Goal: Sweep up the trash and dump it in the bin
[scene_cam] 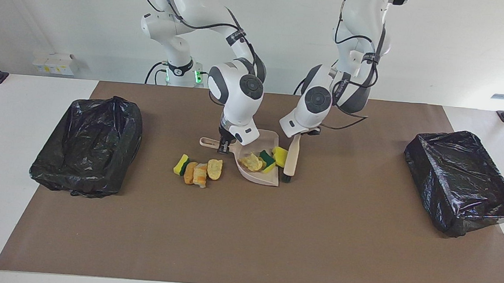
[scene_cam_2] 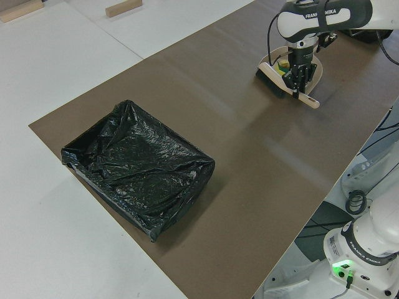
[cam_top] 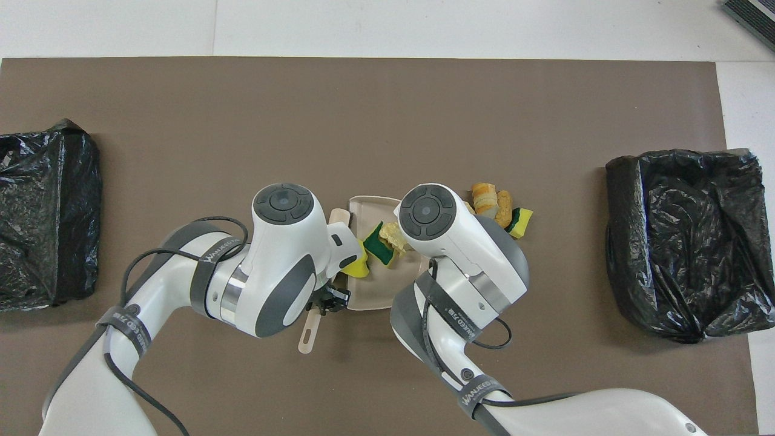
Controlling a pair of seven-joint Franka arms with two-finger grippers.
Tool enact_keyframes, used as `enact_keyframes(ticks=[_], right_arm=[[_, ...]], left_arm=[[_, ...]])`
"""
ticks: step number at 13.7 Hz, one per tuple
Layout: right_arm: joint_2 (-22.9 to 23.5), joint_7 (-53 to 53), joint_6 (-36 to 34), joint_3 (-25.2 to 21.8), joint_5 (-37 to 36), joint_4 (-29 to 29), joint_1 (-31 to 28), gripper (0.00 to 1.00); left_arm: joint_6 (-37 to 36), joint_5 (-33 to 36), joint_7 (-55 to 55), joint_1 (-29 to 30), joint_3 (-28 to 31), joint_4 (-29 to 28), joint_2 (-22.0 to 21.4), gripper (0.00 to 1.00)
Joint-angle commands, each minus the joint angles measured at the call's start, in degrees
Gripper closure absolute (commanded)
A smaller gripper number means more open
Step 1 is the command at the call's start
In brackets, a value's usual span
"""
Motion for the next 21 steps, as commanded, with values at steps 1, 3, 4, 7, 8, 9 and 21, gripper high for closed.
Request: enact_keyframes(ticks=[1,3,4,7,8,9,21], right_arm=[[-1.0,-1.9,0.3,0.3,0.9,-1.1,-0.6,1.0],[-1.0,-1.9,0.3,0.3,0.9,-1.1,-0.6,1.0],[-1.0,-1.8,0.3,0.4,1.0,-1.1,-0.6,1.0],[-1.0,-1.8,0.4,0.3,0.9,-1.1,-0.7,1.0],[-1.0,-1.7,0.3,0.3,1.0,-1.1,-0.7,1.0],[-0.9,-1.7,0.3,0.3,1.0,-1.0,-0.8,1.0],[-14.2,-3.9,-8.3,0.0,5.3,0.8,-11.9,1.0]], left_arm=[[3.6,-5.6,-1.4,-2.7,1.0,-1.9,-1.7,1.0],[3.1,-5.9,-1.3,-1.9,1.1,-2.0,-1.7,1.0],[2.4,-5.9,-1.4,-1.1,1.3,-2.1,-1.8,1.0],[-1.3,-5.9,-1.5,4.5,1.4,-2.2,-1.9,1.0],[-1.9,-5.8,-1.2,6.0,1.5,-2.2,-2.1,1.0],[-2.7,-5.1,-1.0,7.0,1.7,-2.2,-2.3,1.0],[-9.9,5.0,-1.8,11.7,1.1,0.1,-4.7,1.0]])
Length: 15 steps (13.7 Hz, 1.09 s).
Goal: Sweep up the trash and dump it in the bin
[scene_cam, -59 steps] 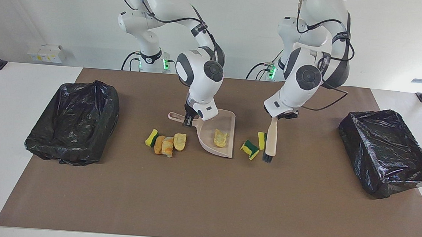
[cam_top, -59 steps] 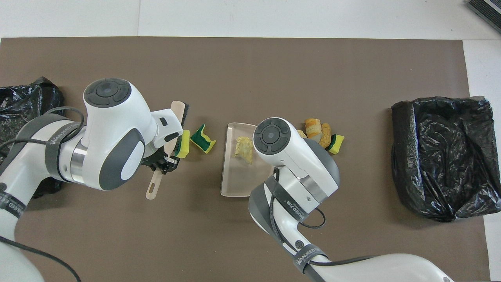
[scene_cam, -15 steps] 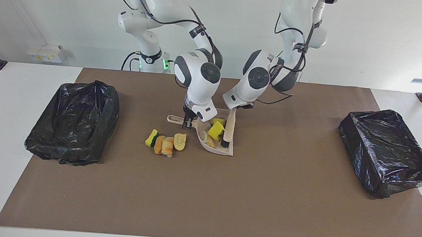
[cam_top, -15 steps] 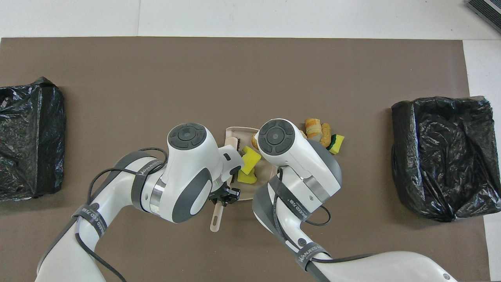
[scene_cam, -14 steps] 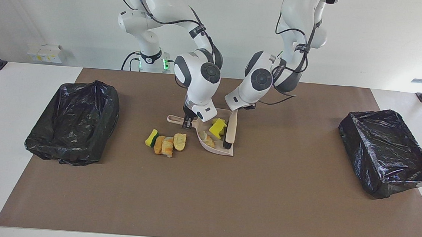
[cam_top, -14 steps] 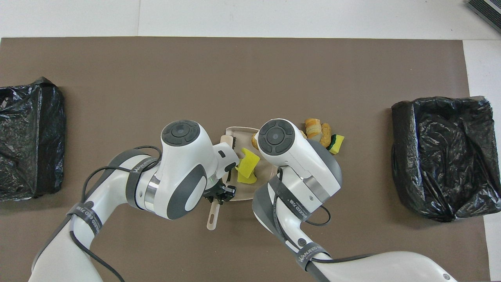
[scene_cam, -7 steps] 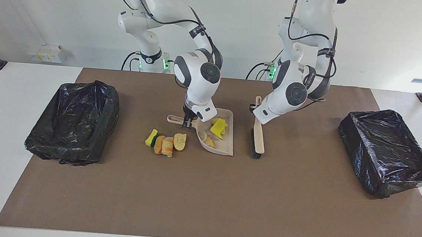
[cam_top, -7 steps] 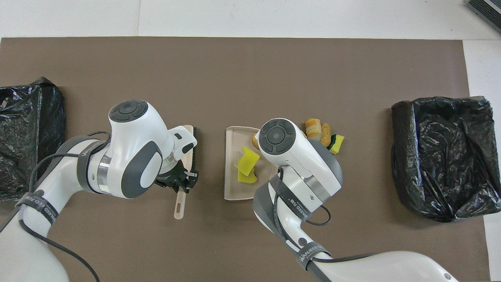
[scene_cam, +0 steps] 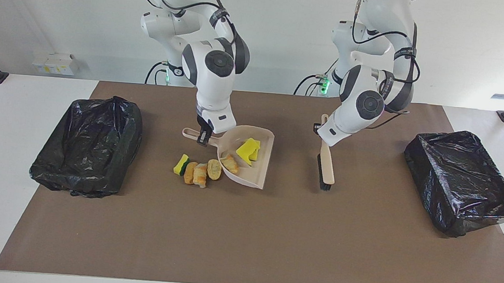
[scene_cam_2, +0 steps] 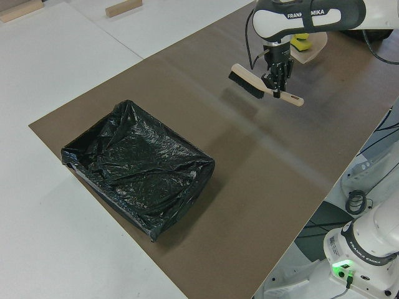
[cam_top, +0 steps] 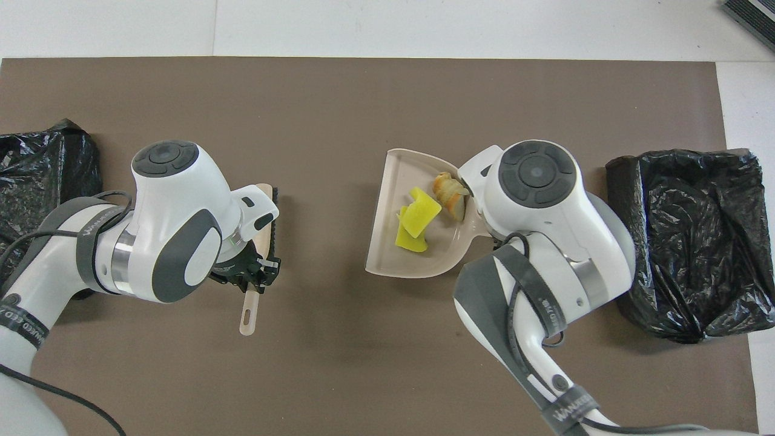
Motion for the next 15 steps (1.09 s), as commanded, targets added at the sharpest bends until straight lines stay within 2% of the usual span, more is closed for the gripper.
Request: enact_keyframes(ticks=[1,3,6,9,11,13,15], right_arm=[[-5.1,-5.7,-5.3,0.2,1.4,0.2,-6.3,1.0],[-7.3,-14.7,-9.7,0.0,1.4,1.3,-14.1,1.0],[-8.3,-29.8,-11.4,-0.1,1.5,1.2,-27.4,1.0],[-8.6,-40.0,-9.9,-0.6,-0.4,1.2,-37.4,1.0],[-8.8,-41.3,-8.3,-0.7,-6.7,1.2,-41.3,1.0],[-9.0,-41.2,-5.8,-0.8,-11.2,0.2,-42.3,1.0],[-8.2,-41.2,-1.4,-0.7,-17.2,-1.3,-43.0,1.0]], left_arm=[[-1.7,0.7,-1.0,-1.8,-0.9,-1.5,-1.9,1.0],[-2.8,0.6,-6.6,-5.8,-1.0,-2.6,-2.9,1.0],[-4.3,0.6,-16.7,-15.6,-1.0,-3.8,-5.5,1.0],[-4.0,-0.6,-18.5,-21.1,-1.0,-10.8,-10.4,1.0],[-0.4,-4.0,-18.6,-21.2,-1.0,-14.4,-12.1,1.0],[6.4,-5.7,-18.5,-22.2,-1.1,-18.3,-12.2,1.0],[9.5,-8.5,-18.5,-22.9,-1.1,-19.8,-12.3,1.0]])
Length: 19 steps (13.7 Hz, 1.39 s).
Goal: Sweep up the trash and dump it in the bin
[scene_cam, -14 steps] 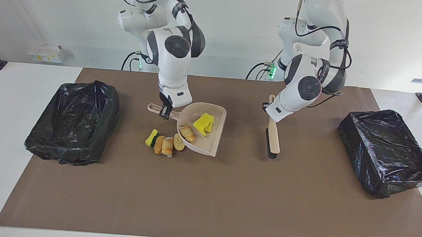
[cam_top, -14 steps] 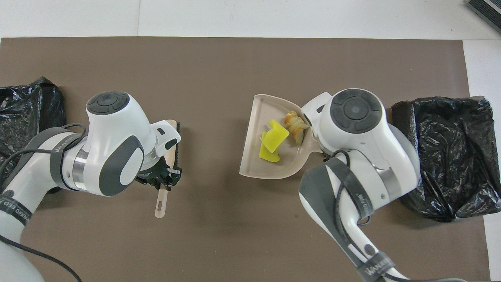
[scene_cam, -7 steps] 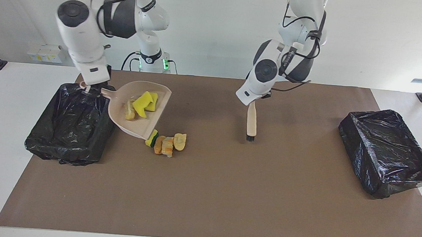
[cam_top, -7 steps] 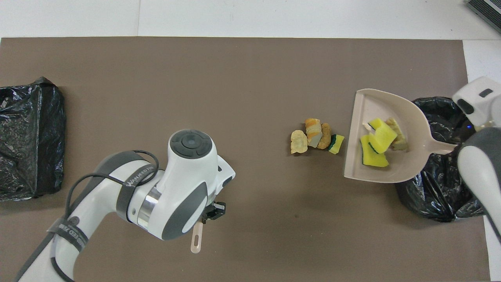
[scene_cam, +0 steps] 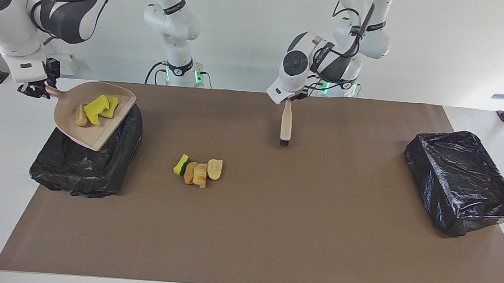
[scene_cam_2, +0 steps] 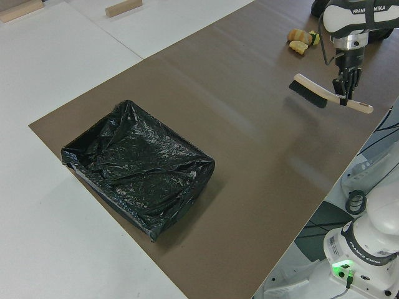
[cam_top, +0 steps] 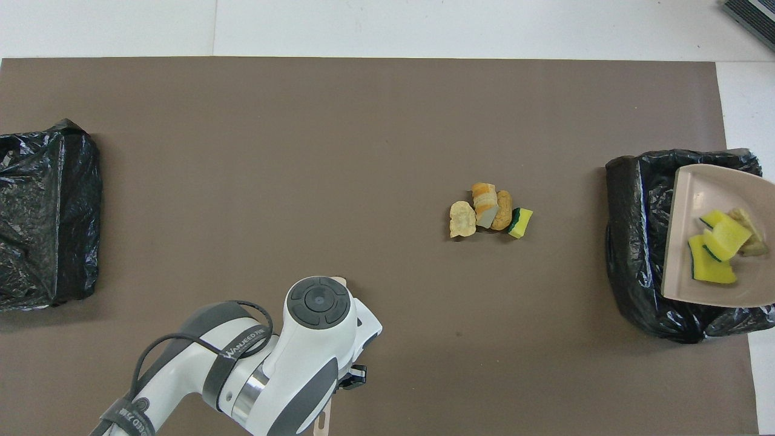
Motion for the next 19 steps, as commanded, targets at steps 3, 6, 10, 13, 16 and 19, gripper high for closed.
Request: enact_keyframes(ticks=[3,6,10,13,16,19], right_arm=[[1.4,-0.5,9.5,1.0,-15.0,-4.0,-0.6,1.0],[1.4,-3.2,13.0,0.9,-19.9,-4.9,-1.1,1.0],[1.8,-3.2,14.9,0.9,-26.0,-4.5,-1.8,1.0],[2.0,-2.7,17.4,0.9,-28.3,-4.4,-2.7,1.0],[2.2,-2.6,17.4,0.9,-31.9,-3.9,-2.1,1.0],[2.2,-2.6,17.5,1.0,-36.4,-3.5,-1.8,1.0]], left_arm=[[6.2,-3.9,-0.1,-2.4,1.1,-4.6,-2.1,0.95],[4.0,-3.9,0.7,-1.2,1.8,-2.2,-2.5,0.0],[-7.5,-3.6,1.6,10.7,1.9,6.2,-5.0,0.0],[-11.6,-2.7,1.5,16.8,1.9,12.9,-4.7,0.0],[-14.1,2.5,6.8,21.1,1.9,19.2,-4.1,0.0],[-13.6,4.6,13.3,24.7,1.9,23.0,-3.9,0.0]])
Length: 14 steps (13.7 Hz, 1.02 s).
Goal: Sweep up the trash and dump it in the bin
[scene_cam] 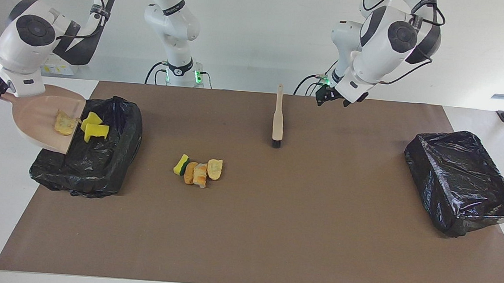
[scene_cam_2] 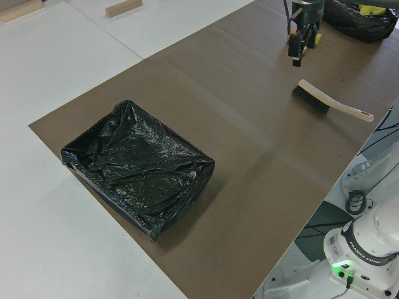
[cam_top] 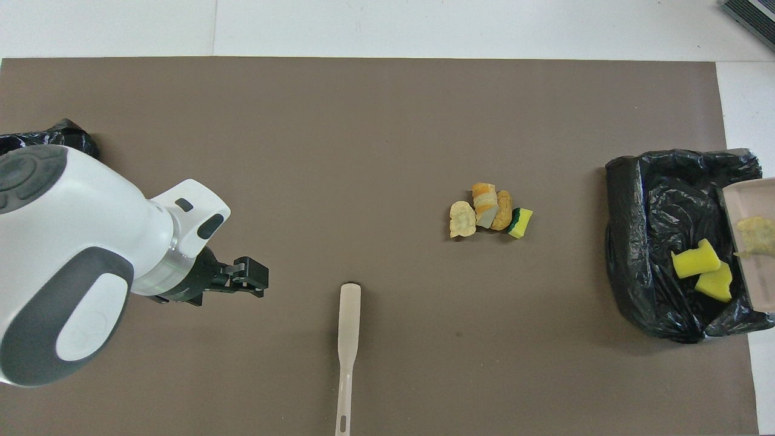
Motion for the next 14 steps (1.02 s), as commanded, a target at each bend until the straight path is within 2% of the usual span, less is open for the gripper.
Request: enact_keyframes(ticks=[1,5,7,9,12,14], right_arm=[[-0.1,-1.2,0.8,0.6,-4.9,0.4,-0.1,1.0],[-0.3,-0.4,-0.9,0.7,-6.3,0.4,2.9,1.0],[-0.4,1.6,-3.1,1.0,-9.7,0.5,3.5,1.0],[-0.3,2.0,-4.2,1.0,-10.6,1.0,4.9,1.0],[-0.5,2.5,-5.4,1.1,-12.2,0.7,5.1,1.0],[-0.2,2.7,-7.2,1.2,-11.6,2.2,6.0,1.0]], left_arm=[[-1.2,2.0,4.3,2.2,-0.7,4.0,1.3,0.0],[-0.8,6.1,5.6,3.0,-0.5,6.4,2.1,0.0],[0.3,7.8,9.5,5.8,-0.3,8.2,3.4,0.0],[1.1,7.8,15.6,11.4,-0.3,8.9,3.9,0.0],[4.0,8.8,20.2,13.5,1.2,10.7,4.0,0.0],[3.2,10.5,22.6,14.0,3.1,12.9,3.7,0.0]])
